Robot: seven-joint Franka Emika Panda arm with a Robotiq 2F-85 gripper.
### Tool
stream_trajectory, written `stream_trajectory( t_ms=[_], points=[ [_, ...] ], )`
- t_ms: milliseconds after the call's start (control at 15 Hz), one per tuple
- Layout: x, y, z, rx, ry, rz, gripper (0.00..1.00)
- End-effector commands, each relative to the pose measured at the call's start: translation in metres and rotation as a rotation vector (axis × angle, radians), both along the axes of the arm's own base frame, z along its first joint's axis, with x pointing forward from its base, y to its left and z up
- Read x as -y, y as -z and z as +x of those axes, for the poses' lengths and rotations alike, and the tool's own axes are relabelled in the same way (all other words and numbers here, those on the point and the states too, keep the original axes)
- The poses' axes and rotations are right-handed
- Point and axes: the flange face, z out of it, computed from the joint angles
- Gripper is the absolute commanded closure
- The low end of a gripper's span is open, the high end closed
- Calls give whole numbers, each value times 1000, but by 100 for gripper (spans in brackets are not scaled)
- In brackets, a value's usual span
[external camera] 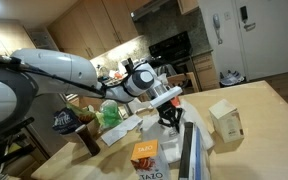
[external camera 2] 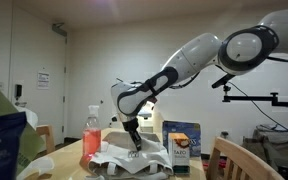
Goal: Flatten the bag
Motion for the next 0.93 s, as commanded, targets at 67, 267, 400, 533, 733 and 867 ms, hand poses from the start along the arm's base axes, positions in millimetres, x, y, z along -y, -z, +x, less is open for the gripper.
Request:
stream_trajectory(
  t_ms=[67,267,400,533,733,867],
  points=[
    [3,-103,20,181,-11,-83,100],
    [-3,-155,28,274,-36,-125,100],
    [-7,-166,29,290,-29,-127,100],
    [-10,-162,27,286,-12,-110,100],
    [-6,-135,20,248,16,-104,100],
    [-1,-116,16,232,36,-100,100]
  ],
)
